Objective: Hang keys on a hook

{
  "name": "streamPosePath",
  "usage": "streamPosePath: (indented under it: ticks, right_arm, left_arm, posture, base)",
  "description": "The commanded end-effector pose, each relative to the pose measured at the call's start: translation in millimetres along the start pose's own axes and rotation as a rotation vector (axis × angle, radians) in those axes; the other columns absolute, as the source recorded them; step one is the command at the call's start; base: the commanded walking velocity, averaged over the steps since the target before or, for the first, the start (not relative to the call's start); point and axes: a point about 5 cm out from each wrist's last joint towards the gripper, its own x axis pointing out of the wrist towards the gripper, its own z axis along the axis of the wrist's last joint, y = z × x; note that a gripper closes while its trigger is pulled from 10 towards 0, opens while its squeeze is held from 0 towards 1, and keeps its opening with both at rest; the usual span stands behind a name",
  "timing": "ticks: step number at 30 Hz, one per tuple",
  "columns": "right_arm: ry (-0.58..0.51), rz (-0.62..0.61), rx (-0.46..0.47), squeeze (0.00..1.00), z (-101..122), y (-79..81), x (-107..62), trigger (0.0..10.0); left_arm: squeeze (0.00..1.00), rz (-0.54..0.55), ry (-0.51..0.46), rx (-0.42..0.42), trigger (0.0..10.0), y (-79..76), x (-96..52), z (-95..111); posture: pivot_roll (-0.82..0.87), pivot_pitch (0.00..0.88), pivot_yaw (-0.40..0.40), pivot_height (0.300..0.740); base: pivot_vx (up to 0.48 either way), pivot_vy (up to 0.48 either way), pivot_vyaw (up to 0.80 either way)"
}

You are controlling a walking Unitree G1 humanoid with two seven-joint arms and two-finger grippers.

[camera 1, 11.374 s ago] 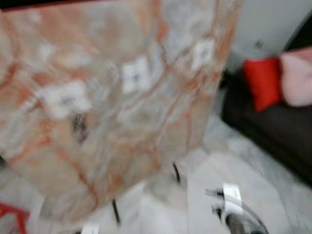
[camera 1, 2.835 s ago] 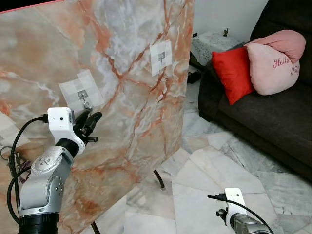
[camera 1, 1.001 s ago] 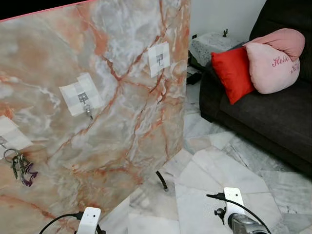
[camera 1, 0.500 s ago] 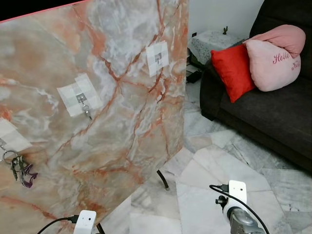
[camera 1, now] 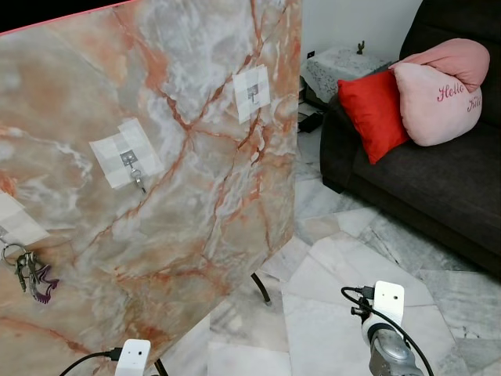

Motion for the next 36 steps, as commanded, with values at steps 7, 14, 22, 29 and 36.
streamPosePath:
  ticks: [7,14,22,29,36]
  right_arm:
    - [-0.492,-0.047,-0.058,0.00,7.2,-39.1,-60.4,10.0]
    - [-0.514,-0.030,-0.027,0.00,20.8,-33.7,-66.9,10.0]
    - [0.022,-0.148,-0.062,0.00,-50.8,-48.8,-47.5,10.0]
    - [0.390,-0.117,-0.030,0.00,-102.4,-47.8,-49.6,10.0]
    - [0.529,-0.057,-0.035,0.00,-124.1,-41.9,-60.1,10.0]
  left_arm:
    - [0.00,0.032,0.017,-0.024,10.0,6.4,-1.5,-6.3]
    - [0.00,0.033,0.007,-0.026,10.0,5.2,-0.6,-2.3]
    - [0.00,0.039,0.014,-0.039,10.0,7.0,-1.1,-4.2]
    - [0.00,0.050,0.015,-0.057,10.0,9.5,-1.9,-7.0]
    - [0.00,0.062,0.015,-0.070,10.0,12.9,-2.3,-7.2]
  posture:
    - [-0.12,0.000,0.030,0.740]
    - [-0.12,0.000,0.026,0.740]
    - [-0.13,0.000,0.028,0.740]
    - [-0.11,0.000,0.017,0.740]
    - [-0.09,0.000,0.026,0.740]
  base:
    - [0.000,0.000,0.00]
    - [0.000,0.000,0.00]
    - [0.000,0.000,0.00]
    - [0.000,0.000,0.00]
    - [0.000,0.000,0.00]
